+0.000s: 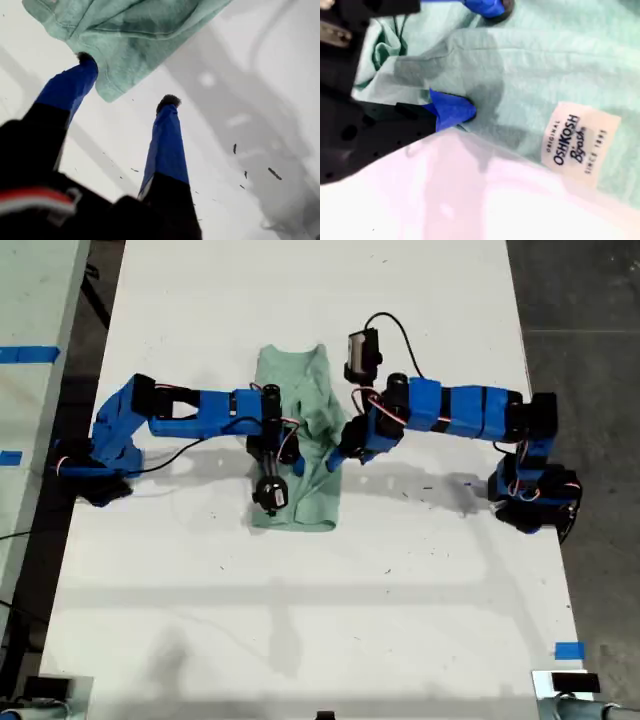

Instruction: Fold tshirt

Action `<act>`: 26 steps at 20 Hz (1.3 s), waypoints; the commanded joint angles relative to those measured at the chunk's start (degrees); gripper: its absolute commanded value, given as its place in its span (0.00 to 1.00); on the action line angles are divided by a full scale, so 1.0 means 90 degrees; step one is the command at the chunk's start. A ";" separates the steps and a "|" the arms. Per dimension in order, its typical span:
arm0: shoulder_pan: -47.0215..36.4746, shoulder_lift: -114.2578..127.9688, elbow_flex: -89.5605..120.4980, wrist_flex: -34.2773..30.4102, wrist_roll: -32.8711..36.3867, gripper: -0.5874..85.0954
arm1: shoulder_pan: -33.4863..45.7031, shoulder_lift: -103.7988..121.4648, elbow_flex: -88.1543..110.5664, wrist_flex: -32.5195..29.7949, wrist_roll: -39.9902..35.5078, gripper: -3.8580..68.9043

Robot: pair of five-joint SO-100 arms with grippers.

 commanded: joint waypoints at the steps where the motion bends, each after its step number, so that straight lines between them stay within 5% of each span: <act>1: 0.0010 0.0986 -0.0049 0.0801 0.0000 0.31 | 0.0000 0.0605 0.0039 -0.0195 0.0020 0.39; 7: 0.0059 0.3174 0.0723 0.1768 0.0088 0.32 | 0.0039 0.0811 0.0205 -0.0195 -0.0039 0.39; 13: 0.0957 0.4814 0.2588 0.1768 -0.1045 0.33 | -0.0420 0.1699 0.0811 -0.0010 0.0410 0.39; 26: 0.1748 0.3037 0.2051 0.0322 -0.1230 0.35 | -0.1152 -0.1016 -0.1035 -0.0684 0.0752 0.38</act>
